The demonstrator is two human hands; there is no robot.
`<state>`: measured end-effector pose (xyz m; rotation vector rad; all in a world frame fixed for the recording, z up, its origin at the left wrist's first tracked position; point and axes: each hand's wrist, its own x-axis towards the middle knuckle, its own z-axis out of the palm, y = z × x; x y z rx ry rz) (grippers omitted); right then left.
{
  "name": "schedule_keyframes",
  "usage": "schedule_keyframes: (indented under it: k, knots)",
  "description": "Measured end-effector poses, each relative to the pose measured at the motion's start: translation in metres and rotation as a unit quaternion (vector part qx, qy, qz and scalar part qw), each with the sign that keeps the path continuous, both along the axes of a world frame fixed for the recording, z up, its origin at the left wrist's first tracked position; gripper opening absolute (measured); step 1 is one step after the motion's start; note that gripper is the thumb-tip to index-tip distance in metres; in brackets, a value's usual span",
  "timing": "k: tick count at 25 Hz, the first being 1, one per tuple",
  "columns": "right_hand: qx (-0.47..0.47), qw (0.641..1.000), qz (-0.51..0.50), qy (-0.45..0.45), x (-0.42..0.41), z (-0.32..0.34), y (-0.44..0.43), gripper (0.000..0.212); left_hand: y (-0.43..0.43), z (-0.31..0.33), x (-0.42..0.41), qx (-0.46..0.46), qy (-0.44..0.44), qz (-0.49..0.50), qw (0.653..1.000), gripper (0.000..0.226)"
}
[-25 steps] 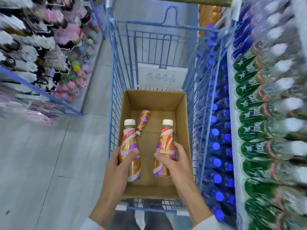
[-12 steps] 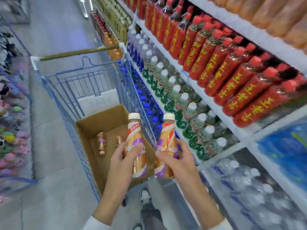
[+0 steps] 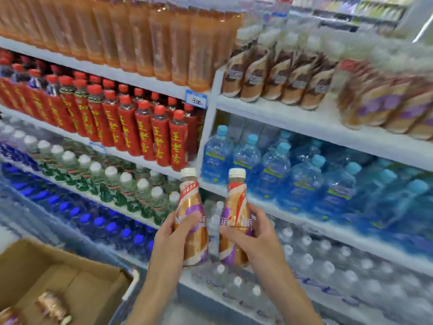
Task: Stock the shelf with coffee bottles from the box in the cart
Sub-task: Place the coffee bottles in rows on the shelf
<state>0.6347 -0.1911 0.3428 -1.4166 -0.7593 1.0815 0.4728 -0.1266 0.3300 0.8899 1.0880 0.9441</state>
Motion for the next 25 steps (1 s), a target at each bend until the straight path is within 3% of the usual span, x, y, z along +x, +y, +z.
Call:
schedule_keyframes:
  k: [5,10,15,18,21,25]
  knots:
    - [0.026,0.993,-0.113,-0.003,0.108,0.017,-0.054,0.070,-0.024,0.029,0.130,0.032,-0.022,-0.102,0.994,0.044]
    - [0.036,0.986,-0.162,-0.024,0.226,0.023,-0.104,0.056,-0.060,0.036,0.247,0.041,-0.020,-0.143,0.989,0.043]
    - [0.059,0.981,-0.179,-0.040,0.330,0.042,-0.128,0.055,-0.082,0.051,0.348,0.078,-0.028,-0.179,0.980,0.039]
    - [0.091,0.976,-0.185,-0.071,0.379,0.069,-0.126,0.057,-0.079,0.078,0.401,0.148,-0.039,-0.177,0.972,0.041]
    - [0.136,0.964,-0.190,-0.128,0.417,0.102,-0.103,0.057,-0.055,0.112,0.443,0.236,-0.047,-0.174,0.955,0.023]
    - [0.188,0.943,-0.207,-0.179,0.455,0.131,-0.063,0.059,-0.011,0.143,0.491,0.350,0.002,-0.173,0.921,0.055]
